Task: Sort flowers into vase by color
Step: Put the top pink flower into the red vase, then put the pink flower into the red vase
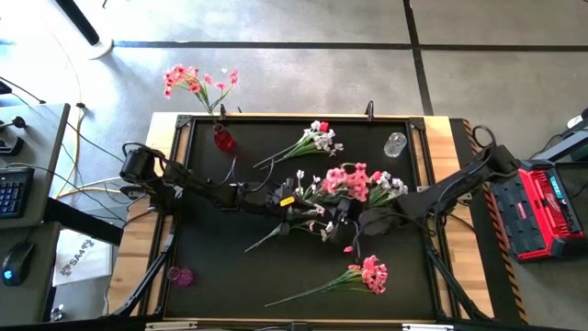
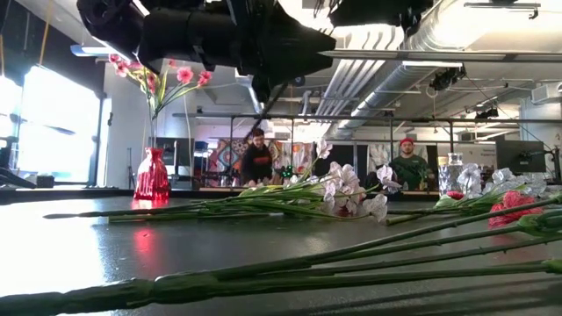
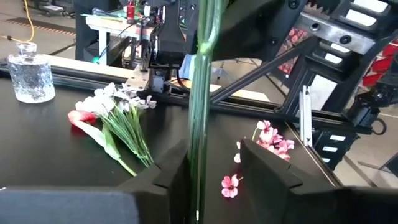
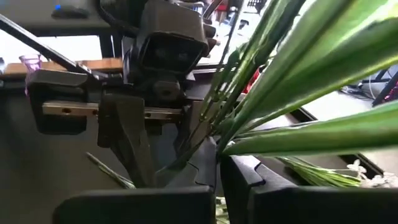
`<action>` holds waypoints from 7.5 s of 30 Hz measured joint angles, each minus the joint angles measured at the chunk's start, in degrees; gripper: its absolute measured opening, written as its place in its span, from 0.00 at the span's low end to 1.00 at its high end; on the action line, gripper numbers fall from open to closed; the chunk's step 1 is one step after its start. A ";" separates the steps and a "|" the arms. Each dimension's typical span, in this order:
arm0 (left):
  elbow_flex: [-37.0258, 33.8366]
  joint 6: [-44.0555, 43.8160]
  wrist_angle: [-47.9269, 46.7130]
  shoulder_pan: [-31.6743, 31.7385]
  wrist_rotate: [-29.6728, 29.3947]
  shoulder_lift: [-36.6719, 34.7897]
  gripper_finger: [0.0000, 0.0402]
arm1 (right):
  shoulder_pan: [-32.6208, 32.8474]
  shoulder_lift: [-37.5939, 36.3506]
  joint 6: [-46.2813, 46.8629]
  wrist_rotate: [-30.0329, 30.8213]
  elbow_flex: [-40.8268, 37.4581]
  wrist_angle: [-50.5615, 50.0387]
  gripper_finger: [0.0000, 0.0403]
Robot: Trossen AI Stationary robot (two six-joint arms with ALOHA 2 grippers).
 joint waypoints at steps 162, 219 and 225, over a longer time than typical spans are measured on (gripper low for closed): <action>-14.82 -11.22 -82.67 34.14 -25.79 -59.65 0.59 | -8.56 -15.98 35.85 -16.71 -25.92 -10.23 0.32; -15.13 -33.26 -67.41 -22.54 -38.87 -37.62 0.59 | -0.53 0.99 27.24 -17.78 -25.88 25.16 0.32; -15.13 -27.91 -56.41 -25.08 -35.53 -31.85 0.59 | -3.02 1.68 23.45 -25.15 -24.87 29.19 0.32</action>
